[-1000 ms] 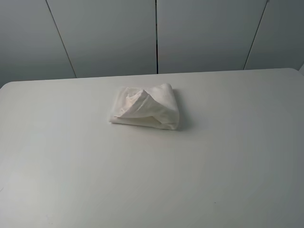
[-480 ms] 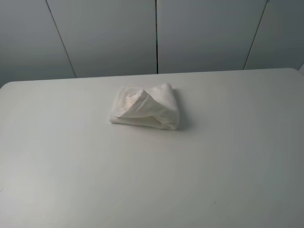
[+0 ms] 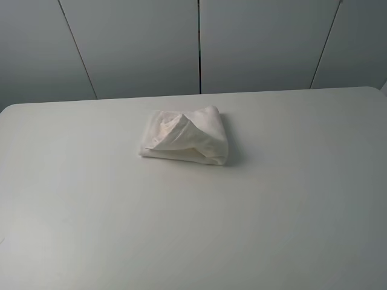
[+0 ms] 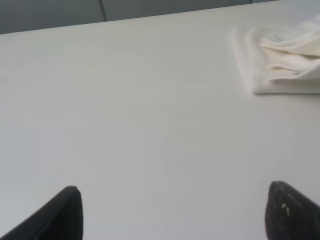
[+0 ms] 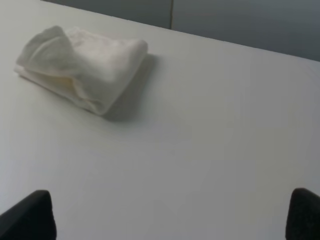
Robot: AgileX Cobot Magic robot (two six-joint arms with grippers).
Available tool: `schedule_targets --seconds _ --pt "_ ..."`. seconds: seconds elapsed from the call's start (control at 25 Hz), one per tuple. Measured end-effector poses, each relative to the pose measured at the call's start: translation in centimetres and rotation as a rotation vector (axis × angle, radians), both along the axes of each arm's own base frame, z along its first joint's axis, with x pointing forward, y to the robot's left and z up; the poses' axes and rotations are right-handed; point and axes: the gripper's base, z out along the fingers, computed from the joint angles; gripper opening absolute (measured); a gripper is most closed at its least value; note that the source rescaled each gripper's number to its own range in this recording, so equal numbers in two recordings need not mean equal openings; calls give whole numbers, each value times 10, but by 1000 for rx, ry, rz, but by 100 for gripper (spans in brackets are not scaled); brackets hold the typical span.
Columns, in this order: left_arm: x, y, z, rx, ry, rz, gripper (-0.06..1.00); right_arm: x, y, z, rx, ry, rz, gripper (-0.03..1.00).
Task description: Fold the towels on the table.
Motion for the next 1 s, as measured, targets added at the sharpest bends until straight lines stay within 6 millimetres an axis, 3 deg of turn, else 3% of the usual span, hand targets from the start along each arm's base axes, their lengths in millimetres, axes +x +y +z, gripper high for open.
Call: schedule_targets --seconds 0.2,1.0 --pt "0 -1 -1 0 2 69 95 1 1 0 2 0 -112 100" --pt "0 0 -1 0 2 51 95 1 1 0 0 -1 -115 100"
